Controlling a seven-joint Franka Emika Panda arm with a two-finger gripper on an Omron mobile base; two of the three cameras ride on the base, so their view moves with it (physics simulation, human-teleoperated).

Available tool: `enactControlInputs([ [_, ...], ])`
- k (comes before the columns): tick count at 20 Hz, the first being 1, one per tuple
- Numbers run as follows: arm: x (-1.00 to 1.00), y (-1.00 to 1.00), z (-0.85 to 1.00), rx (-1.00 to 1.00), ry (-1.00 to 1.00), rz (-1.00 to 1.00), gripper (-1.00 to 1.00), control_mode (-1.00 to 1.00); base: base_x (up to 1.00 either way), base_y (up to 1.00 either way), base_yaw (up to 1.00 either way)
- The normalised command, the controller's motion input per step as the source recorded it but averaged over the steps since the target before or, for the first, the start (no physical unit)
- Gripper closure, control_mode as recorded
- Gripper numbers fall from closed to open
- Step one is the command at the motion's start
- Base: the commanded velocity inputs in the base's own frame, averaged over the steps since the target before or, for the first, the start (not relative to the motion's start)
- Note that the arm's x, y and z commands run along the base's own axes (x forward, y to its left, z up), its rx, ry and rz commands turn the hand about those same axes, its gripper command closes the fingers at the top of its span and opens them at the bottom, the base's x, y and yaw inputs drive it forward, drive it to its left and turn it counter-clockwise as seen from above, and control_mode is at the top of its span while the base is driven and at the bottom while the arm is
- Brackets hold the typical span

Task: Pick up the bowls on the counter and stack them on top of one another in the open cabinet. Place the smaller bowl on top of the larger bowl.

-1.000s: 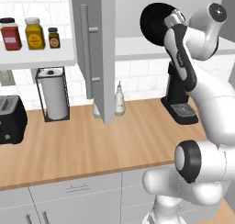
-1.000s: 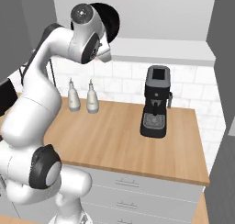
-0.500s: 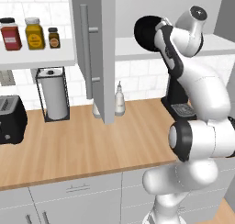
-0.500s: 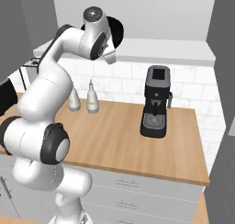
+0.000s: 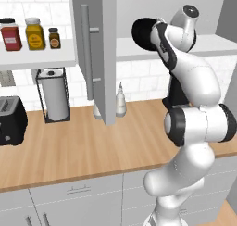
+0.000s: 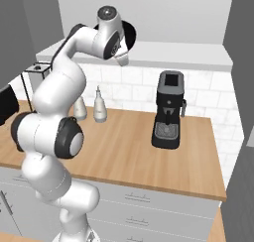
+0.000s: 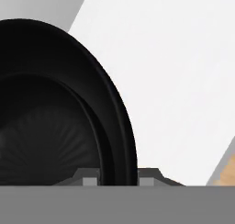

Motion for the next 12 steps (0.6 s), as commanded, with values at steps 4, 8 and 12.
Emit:
enactControlInputs([
  [4,0.49,0.0,-0.21,0.0,0.0,0.0,1.0,-1.0,0.0,0.0,0.0],
  [8,0.31,0.0,-0.11,0.0,0.0,0.0,-1.0,-1.0,0.0,0.0,0.0],
  [12,0.09,0.0,0.04,0.0,-0.15,0.0,-1.0,-1.0,0.0,0.0,0.0],
])
